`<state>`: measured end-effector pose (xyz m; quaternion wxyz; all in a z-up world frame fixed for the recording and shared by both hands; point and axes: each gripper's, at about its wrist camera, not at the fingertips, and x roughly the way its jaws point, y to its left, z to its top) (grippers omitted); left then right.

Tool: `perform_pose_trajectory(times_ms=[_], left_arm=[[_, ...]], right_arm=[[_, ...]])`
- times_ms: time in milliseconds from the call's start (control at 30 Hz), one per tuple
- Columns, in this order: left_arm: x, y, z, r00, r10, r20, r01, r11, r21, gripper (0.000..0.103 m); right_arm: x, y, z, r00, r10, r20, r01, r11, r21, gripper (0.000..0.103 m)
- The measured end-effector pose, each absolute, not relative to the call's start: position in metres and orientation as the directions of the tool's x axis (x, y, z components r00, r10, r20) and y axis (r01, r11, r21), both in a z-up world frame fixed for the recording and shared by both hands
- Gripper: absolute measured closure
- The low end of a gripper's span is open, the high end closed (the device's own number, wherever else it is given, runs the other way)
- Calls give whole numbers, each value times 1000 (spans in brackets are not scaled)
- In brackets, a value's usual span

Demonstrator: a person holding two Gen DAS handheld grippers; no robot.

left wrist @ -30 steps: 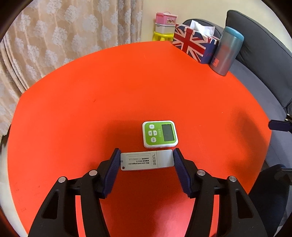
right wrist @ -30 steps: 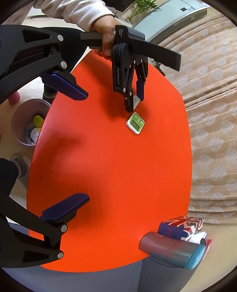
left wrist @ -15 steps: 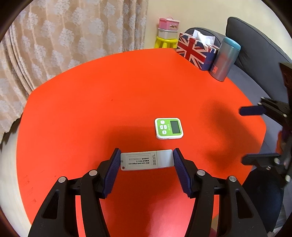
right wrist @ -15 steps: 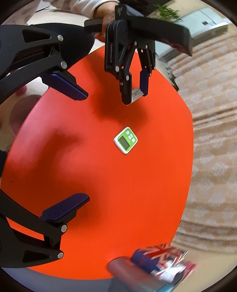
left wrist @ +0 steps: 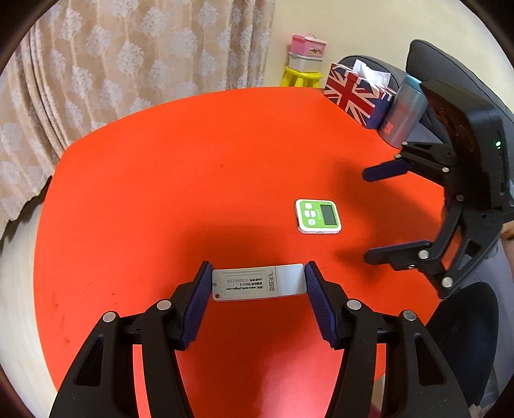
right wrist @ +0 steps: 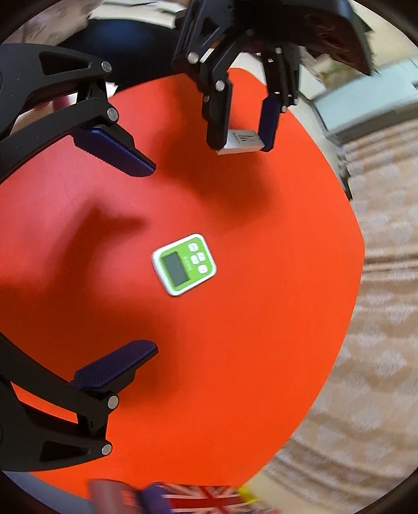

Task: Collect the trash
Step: 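Grasp the green timer with the right tool while the left tool holds the card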

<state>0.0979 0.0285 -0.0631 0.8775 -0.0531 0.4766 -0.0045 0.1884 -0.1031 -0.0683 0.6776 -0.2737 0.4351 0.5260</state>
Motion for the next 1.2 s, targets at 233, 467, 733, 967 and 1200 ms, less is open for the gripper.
perform_pose_trajectory(times_ms=[233, 467, 733, 967, 1200], left_arm=[[97, 38, -69, 541, -65, -838, -57, 992, -114, 46], [96, 41, -73, 538, -78, -839, -57, 990, -128, 46], [95, 39, -75, 540, -95, -837, -42, 989, -139, 46], [92, 37, -72, 548, -99, -830, -29, 990, -137, 46], [86, 30, -61, 567, -105, -817, -11, 991, -134, 46]], right_arm=[[187, -84, -83, 62, 450, -891, -979, 200, 33, 18], [193, -74, -94, 65, 440, -896, -982, 186, 21, 40], [191, -78, -93, 60, 451, -891, -975, 217, 44, 61], [186, -87, -86, 110, 452, -885, -950, 310, 41, 62], [172, -111, -61, 172, 471, -865, -909, 415, 45, 62]])
